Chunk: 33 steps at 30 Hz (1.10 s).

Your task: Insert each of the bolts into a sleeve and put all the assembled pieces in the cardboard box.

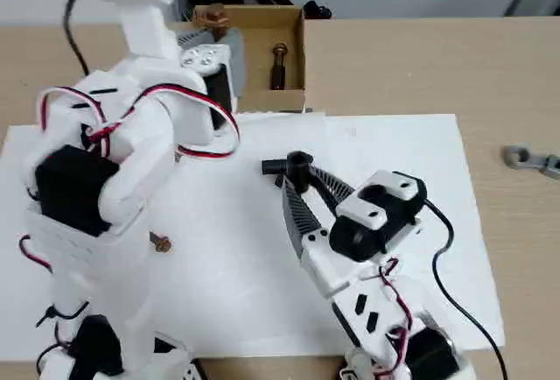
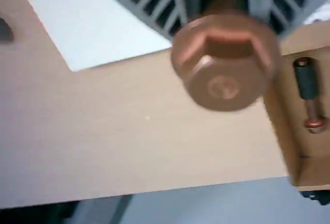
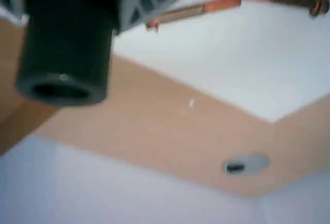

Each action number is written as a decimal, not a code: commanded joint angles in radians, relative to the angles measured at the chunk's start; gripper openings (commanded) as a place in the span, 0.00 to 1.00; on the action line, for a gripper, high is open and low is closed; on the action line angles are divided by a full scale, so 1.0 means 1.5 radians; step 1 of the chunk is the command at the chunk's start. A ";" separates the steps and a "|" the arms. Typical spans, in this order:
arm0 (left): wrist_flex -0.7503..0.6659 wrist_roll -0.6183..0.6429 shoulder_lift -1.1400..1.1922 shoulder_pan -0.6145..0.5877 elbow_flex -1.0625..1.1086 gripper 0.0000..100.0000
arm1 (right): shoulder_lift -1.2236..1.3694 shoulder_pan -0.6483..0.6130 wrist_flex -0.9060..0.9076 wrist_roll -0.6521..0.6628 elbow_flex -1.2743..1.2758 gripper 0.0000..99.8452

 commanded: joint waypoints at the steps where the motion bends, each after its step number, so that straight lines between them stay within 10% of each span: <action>1: -0.039 -0.004 -0.023 0.034 -0.004 0.00 | -0.008 0.007 -0.074 0.007 0.017 0.01; 33: -0.046 0.018 -0.045 0.161 -0.015 0.00 | -0.008 0.056 -0.204 0.027 0.129 0.01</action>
